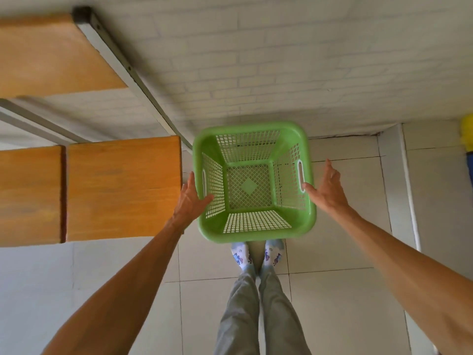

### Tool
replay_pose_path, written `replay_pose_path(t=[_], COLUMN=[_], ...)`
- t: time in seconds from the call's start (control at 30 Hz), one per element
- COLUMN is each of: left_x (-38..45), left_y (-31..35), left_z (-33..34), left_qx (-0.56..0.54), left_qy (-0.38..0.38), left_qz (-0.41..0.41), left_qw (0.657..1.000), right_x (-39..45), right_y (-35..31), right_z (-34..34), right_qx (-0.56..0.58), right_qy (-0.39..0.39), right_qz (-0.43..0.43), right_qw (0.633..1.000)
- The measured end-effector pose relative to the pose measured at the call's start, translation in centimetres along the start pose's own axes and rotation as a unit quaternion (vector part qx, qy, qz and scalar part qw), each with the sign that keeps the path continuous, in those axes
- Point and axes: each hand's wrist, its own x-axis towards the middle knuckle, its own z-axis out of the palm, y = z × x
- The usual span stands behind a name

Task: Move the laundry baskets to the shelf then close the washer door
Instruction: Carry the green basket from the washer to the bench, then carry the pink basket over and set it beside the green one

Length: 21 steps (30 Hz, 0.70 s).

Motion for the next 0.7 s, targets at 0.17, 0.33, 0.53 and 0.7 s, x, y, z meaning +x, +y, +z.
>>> replay_pose_path(t=[0.17, 0.33, 0.53, 0.7], left_x=[-8.7, -15.3, -21.1, -26.9], left_y=[8.1, 15.1, 22.5, 27.9], left_z=[-3.6, -4.9, -2.1, 4.8], left_qx=[-0.036, -0.044, 0.022, 0.073], left_qy=[0.004, 0.002, -0.054, -0.119], left_qz=[0.011, 0.07, 0.179, 0.255], left_qw=[0.999, 0.997, 0.982, 0.957], right_x=[-9.2, -17.5, -28.1, -36.8], right_y=[-2.4, -0.6, 7.6, 17.6], right_z=[-8.4, -14.2, -17.3, -17.8], right_qx=[0.061, 0.153, 0.253, 0.302], right_qy=[0.013, 0.057, 0.124, 0.197], right_qz=[0.03, 0.057, 0.101, 0.187], right_qw=[0.998, 0.985, 0.954, 0.914])
